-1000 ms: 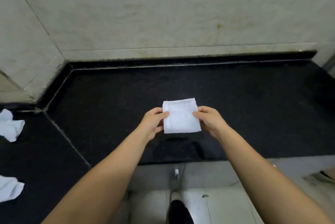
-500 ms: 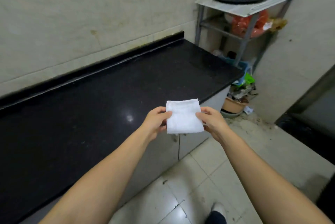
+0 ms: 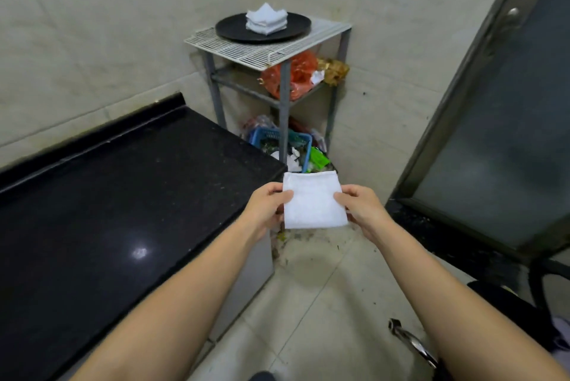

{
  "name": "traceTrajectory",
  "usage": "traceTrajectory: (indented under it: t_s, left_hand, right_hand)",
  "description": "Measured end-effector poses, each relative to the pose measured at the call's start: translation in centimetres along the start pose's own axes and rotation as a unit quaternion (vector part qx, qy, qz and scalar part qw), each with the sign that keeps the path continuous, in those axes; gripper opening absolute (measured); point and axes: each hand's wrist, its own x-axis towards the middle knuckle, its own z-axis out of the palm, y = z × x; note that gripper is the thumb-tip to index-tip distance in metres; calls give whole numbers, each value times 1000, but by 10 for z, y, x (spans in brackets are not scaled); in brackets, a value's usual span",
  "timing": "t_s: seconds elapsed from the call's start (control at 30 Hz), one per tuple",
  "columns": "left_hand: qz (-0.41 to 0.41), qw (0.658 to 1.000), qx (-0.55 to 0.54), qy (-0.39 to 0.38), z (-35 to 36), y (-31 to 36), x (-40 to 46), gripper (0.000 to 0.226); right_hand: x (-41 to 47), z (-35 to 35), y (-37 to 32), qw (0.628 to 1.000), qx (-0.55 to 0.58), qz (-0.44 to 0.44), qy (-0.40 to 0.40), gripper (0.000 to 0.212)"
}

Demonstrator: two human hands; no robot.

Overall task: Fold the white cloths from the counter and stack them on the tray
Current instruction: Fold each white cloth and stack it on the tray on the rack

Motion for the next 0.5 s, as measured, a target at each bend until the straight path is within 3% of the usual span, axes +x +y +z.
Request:
traceTrajectory:
  t_s: [0.23, 0.5]
  left_hand:
    - [60, 998, 12, 0, 21, 66, 121, 10]
    - [184, 980, 72, 31, 11, 224, 279, 8]
  right_hand:
    - [135, -13, -57, 998, -23, -56, 2, 24]
    - [316, 7, -198, 983, -68, -170, -3, 27]
